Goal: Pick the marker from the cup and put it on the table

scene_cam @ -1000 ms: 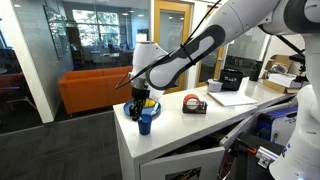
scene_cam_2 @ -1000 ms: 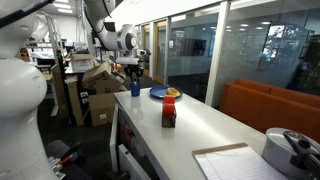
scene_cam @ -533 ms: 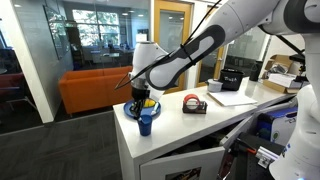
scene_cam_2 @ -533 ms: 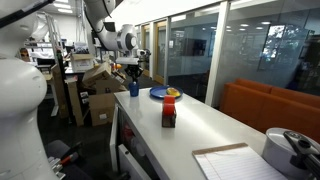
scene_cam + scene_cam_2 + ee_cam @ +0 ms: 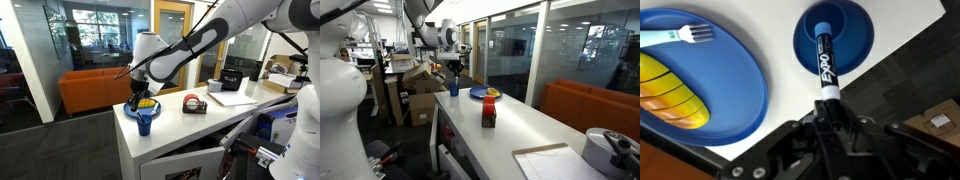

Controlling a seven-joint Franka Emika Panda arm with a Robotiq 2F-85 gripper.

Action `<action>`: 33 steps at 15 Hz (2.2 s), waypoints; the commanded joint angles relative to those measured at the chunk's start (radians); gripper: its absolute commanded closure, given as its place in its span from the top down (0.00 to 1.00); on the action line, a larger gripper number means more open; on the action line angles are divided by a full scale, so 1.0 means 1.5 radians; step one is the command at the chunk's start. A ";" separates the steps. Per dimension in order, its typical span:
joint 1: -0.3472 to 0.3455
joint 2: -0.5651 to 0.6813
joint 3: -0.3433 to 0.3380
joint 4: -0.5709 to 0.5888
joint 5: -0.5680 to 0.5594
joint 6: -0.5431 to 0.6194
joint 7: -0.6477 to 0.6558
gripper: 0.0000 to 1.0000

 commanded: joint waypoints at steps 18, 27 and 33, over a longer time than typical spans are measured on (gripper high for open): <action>-0.047 0.019 -0.082 0.198 -0.041 -0.308 0.080 0.05; -0.063 0.081 -0.107 0.206 -0.038 -0.434 0.108 0.05; -0.064 0.096 -0.104 0.192 -0.033 -0.489 0.108 0.05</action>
